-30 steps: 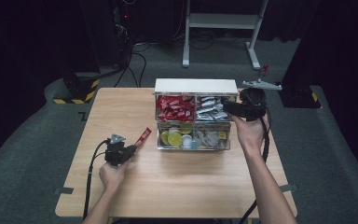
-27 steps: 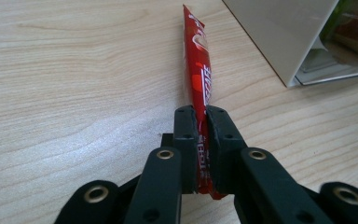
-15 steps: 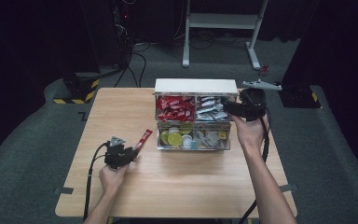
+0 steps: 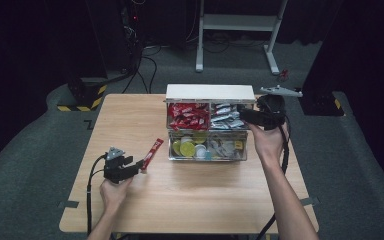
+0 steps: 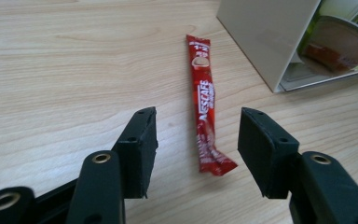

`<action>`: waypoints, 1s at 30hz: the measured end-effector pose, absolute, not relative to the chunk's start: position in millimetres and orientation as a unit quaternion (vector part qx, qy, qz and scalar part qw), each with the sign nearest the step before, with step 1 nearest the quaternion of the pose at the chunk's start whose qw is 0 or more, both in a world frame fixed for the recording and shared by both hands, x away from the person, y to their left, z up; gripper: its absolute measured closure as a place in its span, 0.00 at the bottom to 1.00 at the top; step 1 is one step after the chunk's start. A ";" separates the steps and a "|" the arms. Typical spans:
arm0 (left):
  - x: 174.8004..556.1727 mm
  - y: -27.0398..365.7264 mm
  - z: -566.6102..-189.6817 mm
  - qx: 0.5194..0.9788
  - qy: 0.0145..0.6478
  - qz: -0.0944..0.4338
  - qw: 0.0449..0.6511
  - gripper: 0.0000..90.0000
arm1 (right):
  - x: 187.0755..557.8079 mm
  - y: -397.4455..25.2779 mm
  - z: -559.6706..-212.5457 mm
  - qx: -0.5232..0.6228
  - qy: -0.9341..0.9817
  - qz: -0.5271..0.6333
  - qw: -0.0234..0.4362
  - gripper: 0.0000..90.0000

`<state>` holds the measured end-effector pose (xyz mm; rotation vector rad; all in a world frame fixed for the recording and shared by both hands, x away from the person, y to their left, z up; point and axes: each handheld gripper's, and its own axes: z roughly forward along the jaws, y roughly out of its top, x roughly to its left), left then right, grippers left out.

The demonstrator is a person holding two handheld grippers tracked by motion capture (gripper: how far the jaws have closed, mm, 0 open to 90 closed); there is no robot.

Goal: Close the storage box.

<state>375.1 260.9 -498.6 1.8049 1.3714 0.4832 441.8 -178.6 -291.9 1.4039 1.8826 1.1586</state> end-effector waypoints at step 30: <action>356.6 283.3 -522.4 0.709 0.574 0.251 0.323 0.45 | 436.1 -182.9 -295.1 0.511 0.702 0.429 0.250 0.35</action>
